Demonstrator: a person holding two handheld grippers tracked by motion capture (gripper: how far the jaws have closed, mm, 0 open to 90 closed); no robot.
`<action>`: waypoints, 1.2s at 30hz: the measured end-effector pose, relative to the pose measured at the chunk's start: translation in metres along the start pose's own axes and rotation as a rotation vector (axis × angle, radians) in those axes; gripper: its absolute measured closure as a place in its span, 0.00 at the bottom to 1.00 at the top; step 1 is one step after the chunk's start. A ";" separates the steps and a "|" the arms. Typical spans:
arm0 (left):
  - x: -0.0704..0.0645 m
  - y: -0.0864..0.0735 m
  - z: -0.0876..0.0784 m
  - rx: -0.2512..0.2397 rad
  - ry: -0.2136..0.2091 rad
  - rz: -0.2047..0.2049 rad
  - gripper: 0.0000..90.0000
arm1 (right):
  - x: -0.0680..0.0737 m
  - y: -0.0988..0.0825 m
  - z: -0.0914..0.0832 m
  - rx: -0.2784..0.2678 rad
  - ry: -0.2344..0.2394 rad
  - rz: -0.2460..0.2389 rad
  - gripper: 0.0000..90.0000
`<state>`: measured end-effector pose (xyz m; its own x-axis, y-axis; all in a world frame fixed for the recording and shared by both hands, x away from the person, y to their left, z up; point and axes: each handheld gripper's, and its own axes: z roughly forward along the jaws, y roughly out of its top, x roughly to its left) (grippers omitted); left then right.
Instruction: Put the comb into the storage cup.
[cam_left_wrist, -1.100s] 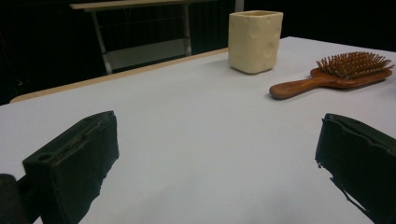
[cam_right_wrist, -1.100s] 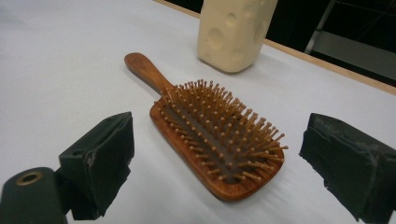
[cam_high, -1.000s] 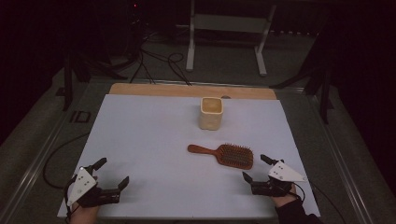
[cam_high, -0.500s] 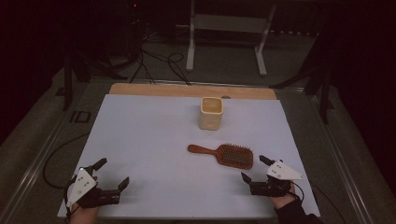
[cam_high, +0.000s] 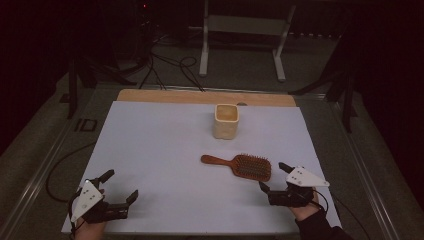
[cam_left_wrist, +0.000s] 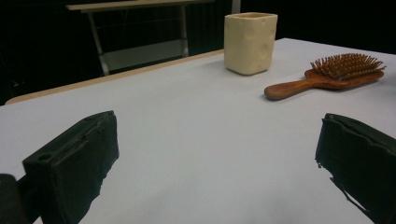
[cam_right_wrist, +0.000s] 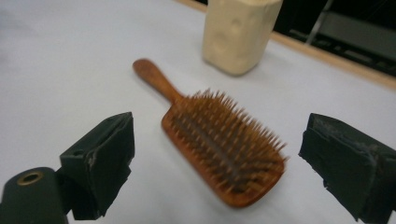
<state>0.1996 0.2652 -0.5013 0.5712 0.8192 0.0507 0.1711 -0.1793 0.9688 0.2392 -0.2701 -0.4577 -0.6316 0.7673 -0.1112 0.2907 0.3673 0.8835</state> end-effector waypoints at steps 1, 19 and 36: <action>0.000 0.000 0.000 0.000 0.001 0.000 0.00 | -0.001 0.004 -0.001 -0.006 -0.003 -0.005 0.11; 0.000 0.000 0.000 -0.001 0.001 0.003 0.00 | -0.008 0.071 0.015 -0.039 0.043 -0.068 0.11; -0.001 0.001 0.000 -0.001 0.001 0.009 0.00 | 0.006 0.102 0.062 -0.015 0.128 -0.104 0.11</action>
<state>0.1992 0.2647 -0.5008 0.5723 0.8179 0.0596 0.1654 -0.1863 0.9685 0.3095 -0.1957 -0.3958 -0.7447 0.6516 -0.1446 0.2085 0.4329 0.8770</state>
